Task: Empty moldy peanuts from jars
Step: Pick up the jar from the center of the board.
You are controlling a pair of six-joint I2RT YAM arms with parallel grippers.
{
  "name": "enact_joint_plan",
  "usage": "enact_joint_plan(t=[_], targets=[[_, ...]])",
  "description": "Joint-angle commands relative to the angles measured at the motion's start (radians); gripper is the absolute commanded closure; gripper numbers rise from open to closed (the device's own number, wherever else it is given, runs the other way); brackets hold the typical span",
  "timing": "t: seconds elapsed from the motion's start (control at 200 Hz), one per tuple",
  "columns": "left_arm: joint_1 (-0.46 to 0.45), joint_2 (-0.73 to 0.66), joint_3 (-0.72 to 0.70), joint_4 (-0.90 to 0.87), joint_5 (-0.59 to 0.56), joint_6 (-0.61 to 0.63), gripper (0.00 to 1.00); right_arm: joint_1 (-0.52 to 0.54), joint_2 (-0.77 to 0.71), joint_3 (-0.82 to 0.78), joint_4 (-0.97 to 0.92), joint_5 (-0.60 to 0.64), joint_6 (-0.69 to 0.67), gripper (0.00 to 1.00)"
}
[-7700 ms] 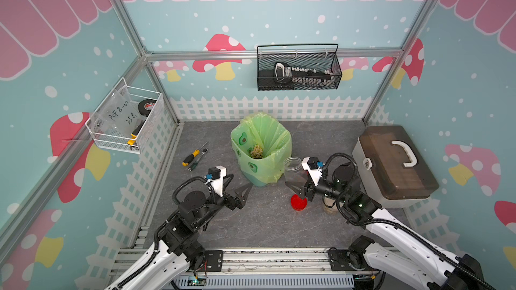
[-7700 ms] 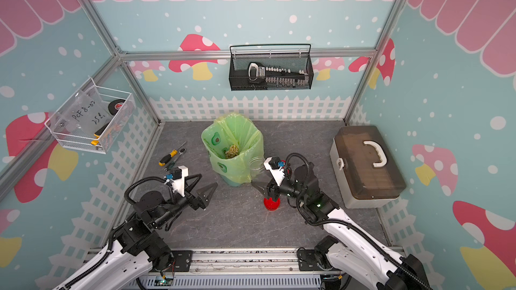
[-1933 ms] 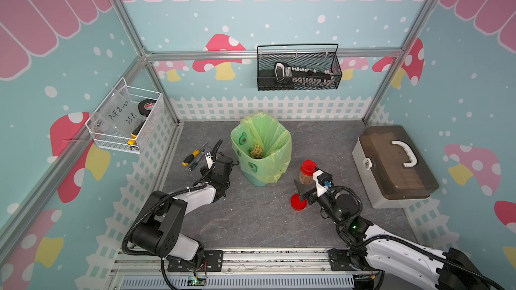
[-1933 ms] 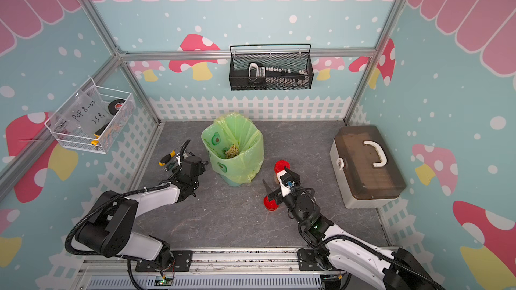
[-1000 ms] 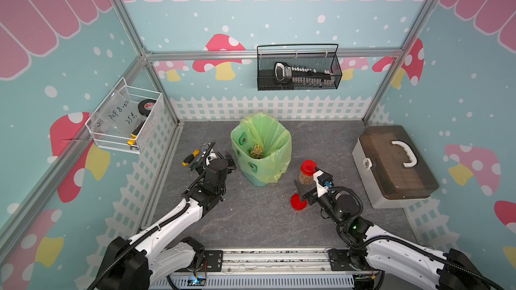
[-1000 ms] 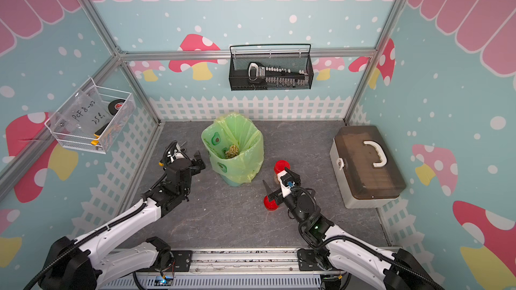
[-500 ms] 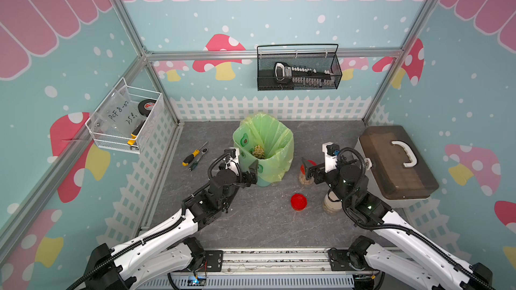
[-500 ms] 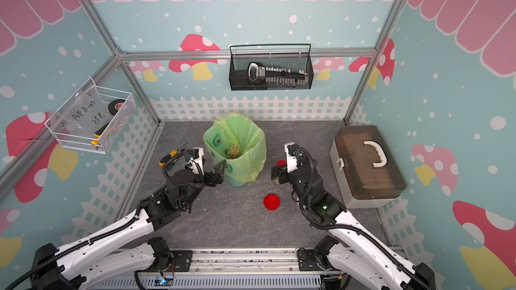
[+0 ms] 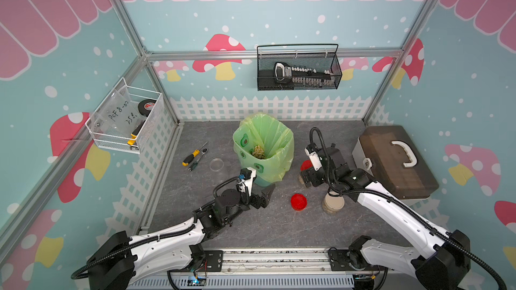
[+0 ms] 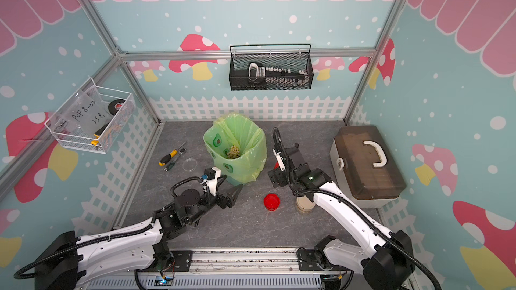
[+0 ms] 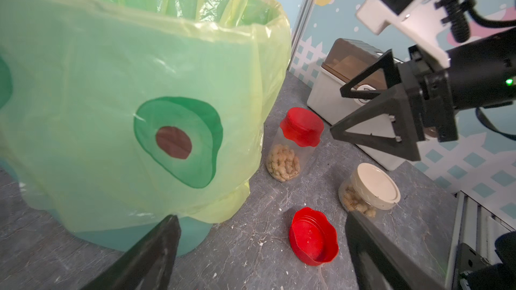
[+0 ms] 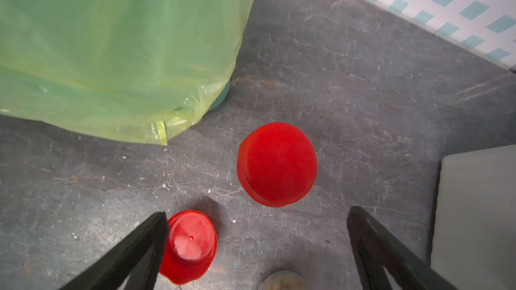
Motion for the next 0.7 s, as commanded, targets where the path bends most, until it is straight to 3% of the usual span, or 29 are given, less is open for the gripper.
enact_joint_plan(t=[0.0,0.185,0.315,0.455,0.575,0.695], targets=[[-0.002,0.033,-0.01,0.186,0.069,0.039,0.11,-0.012,0.025,0.037,-0.039,-0.019,-0.015,0.01],[-0.004,0.05,-0.012,0.206,0.114,0.04,0.15,-0.023,0.081,0.004,0.019,-0.043,0.001,0.01],[-0.003,0.023,-0.043,0.239,0.083,0.036,0.15,-0.028,0.028,-0.17,0.267,-0.105,0.009,0.01],[-0.004,0.045,-0.025,0.228,0.094,0.043,0.15,-0.028,-0.053,-0.366,0.52,-0.056,0.037,0.01],[-0.004,0.045,-0.026,0.225,0.097,0.039,0.15,-0.033,-0.064,-0.452,0.646,0.01,0.055,0.01],[-0.004,0.049,-0.023,0.225,0.096,0.039,0.15,-0.052,-0.016,-0.485,0.745,-0.003,0.059,0.01]])
